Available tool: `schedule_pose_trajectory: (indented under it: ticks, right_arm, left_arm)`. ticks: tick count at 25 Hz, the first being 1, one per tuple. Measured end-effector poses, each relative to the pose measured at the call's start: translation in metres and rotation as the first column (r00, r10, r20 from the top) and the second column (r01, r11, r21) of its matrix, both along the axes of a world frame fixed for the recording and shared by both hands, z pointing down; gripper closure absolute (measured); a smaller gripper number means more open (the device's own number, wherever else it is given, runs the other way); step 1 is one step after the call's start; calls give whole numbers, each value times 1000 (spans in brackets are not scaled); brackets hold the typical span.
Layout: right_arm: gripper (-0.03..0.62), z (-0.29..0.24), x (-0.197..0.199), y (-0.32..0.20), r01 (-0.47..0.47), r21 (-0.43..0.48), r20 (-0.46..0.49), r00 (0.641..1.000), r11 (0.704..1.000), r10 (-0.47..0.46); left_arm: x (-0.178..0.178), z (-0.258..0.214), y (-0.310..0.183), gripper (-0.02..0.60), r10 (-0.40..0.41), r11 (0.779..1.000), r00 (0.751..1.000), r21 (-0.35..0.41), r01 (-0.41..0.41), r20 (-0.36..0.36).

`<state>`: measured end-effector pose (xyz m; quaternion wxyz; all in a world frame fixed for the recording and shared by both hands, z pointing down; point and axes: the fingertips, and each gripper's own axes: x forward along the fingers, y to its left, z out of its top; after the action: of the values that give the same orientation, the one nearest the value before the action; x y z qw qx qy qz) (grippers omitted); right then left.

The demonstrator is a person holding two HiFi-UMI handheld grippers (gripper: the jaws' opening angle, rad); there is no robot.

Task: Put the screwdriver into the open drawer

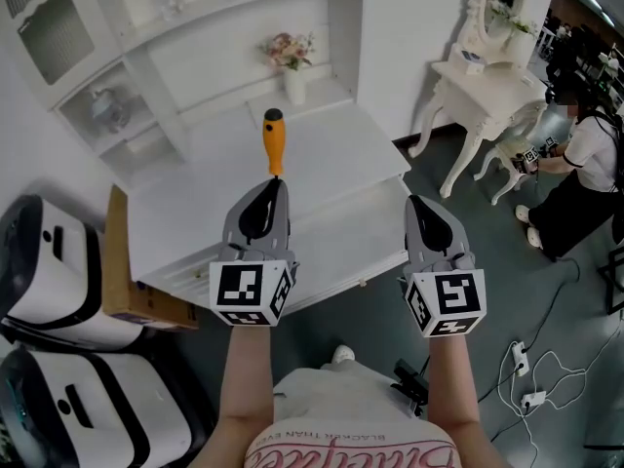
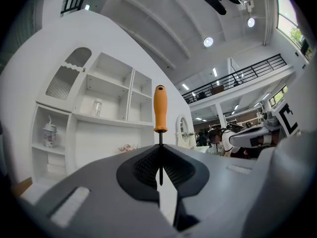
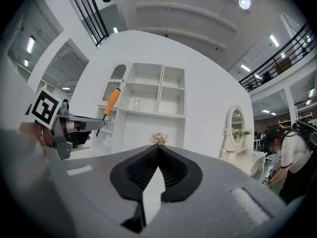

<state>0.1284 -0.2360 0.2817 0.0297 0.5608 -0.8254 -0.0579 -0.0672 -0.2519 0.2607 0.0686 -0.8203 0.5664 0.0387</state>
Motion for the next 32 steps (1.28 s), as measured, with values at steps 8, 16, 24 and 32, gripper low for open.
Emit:
schedule_pose_trajectory:
  ticks: [8,16,24,32]
  right_arm:
    - [592,19,6,-22,26,-46,-1,1000,999,-26]
    - [592,43,5,-33,15,-105,-1,1000,994,-15]
    - [592,65,6,-48,-19,-167,3,1000,986,20]
    - [592,89,0,-62,-33,-230,-5,999,973,32]
  left_arm:
    - [12,15,-22,548,-6,999,1000,-37,6,8]
    - [12,39,-35,548,8,995,1000,-100,-6,19]
    - [12,66,-57,548,42,984,999,-174,-35,33]
    - [19,106,-78,548,95,959,993,-272,-73,68]
